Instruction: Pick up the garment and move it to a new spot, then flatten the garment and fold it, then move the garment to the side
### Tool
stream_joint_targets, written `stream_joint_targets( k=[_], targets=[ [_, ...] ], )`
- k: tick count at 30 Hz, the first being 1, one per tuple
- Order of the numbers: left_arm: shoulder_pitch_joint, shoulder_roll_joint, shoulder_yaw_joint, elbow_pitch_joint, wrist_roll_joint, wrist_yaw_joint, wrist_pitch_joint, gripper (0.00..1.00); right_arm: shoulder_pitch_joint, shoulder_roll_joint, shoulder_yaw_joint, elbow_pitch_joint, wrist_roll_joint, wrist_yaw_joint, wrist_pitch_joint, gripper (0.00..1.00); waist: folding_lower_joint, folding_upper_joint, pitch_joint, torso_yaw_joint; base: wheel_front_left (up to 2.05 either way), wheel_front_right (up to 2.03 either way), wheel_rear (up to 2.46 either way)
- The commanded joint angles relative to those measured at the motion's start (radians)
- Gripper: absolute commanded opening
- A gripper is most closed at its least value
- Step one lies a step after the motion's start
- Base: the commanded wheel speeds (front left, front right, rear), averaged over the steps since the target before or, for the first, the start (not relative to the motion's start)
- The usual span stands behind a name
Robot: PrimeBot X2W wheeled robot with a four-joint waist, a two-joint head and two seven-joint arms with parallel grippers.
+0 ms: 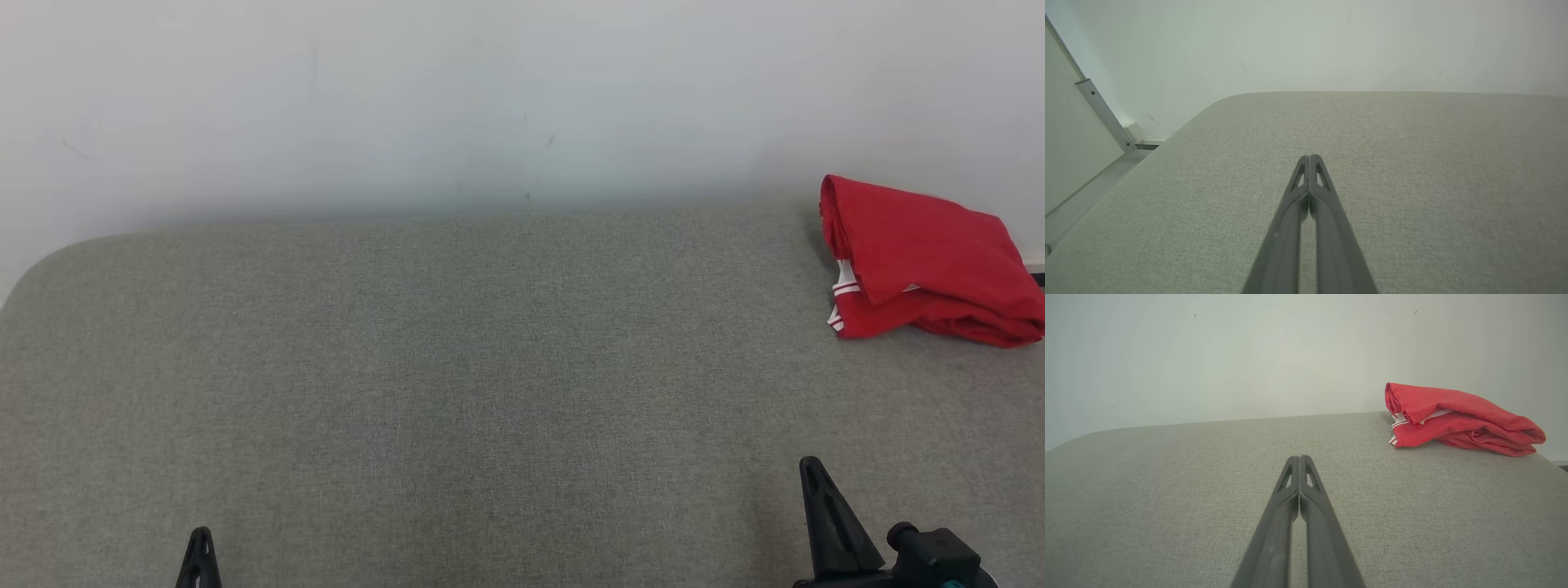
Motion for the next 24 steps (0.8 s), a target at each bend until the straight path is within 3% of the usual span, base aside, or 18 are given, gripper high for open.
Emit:
stream_joint_targets(
  k=[1,24],
  targets=[
    [-0.028,0.004,0.01,-0.01,-0.042,-0.004,0.009,0.0,-0.021,0.002,-0.005,-0.013,0.042,0.0,0.007,0.0,0.0,0.0,0.0,0.0,0.0,0.0,0.0],
    [-0.07,-0.009,0.008,-0.012,-0.499,-0.054,0.102,0.0,-0.069,0.021,-0.032,0.012,0.481,0.0,0.112,0.0,0.0,0.0,0.002,0.002,0.0,0.0,0.0]
  ],
)
